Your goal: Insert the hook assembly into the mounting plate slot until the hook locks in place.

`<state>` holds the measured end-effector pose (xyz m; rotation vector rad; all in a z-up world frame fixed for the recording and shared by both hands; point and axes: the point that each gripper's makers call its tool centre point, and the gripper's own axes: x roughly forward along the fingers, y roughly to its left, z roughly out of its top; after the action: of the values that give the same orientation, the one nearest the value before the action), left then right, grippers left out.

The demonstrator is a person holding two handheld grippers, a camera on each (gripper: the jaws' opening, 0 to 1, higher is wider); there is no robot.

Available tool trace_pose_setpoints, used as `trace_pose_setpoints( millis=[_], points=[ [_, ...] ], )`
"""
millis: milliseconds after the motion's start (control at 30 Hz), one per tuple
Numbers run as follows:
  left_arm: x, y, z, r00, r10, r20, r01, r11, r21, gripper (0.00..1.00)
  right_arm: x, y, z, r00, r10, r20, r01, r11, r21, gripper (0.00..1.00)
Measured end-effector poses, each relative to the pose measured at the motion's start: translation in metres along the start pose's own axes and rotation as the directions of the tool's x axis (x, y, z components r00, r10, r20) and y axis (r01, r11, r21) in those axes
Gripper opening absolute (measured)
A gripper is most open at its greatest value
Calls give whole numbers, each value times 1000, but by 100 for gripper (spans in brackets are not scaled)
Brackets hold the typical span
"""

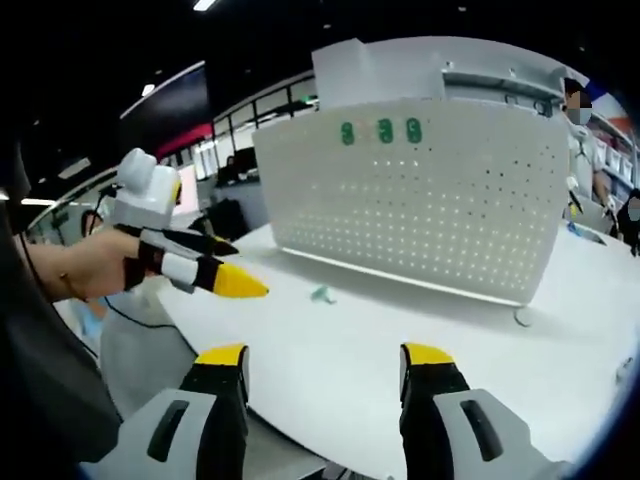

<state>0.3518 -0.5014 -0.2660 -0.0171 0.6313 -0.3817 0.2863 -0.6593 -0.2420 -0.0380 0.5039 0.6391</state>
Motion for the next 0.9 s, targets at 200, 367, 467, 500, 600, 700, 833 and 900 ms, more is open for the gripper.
trace_pose_setpoints(
  millis=[200, 367, 467, 500, 600, 700, 833, 900],
  points=[
    [27, 11, -7, 999, -15, -34, 15, 1000, 13, 98, 1, -4, -2, 1000, -24, -5, 24, 1000, 13, 61],
    [54, 23, -8, 998, -28, -50, 28, 1000, 5, 95, 3, -9, -4, 999, -41, -19, 42, 999, 24, 61],
    [72, 27, -13, 996, -54, -72, 56, 998, 22, 92, 5, -12, -6, 999, -47, -28, 48, 998, 28, 61],
    [79, 29, -17, 994, -62, -90, 64, 998, 20, 92, 5, -12, -7, 998, -48, -31, 48, 998, 30, 61],
    [95, 35, -23, 991, -69, -111, 70, 997, 12, 91, 8, -15, -7, 998, -50, -36, 52, 998, 33, 61],
    [106, 38, -26, 990, -76, -123, 79, 997, 17, 89, 10, -17, -8, 998, -54, -42, 56, 998, 40, 61],
    [123, 41, -32, 985, -98, -145, 105, 993, 46, 85, 12, -21, -10, 997, -59, -51, 62, 997, 50, 61],
    [131, 44, -37, 980, -107, -166, 114, 993, 29, 83, 12, -23, -11, 996, -63, -56, 66, 996, 52, 61]
  ],
)
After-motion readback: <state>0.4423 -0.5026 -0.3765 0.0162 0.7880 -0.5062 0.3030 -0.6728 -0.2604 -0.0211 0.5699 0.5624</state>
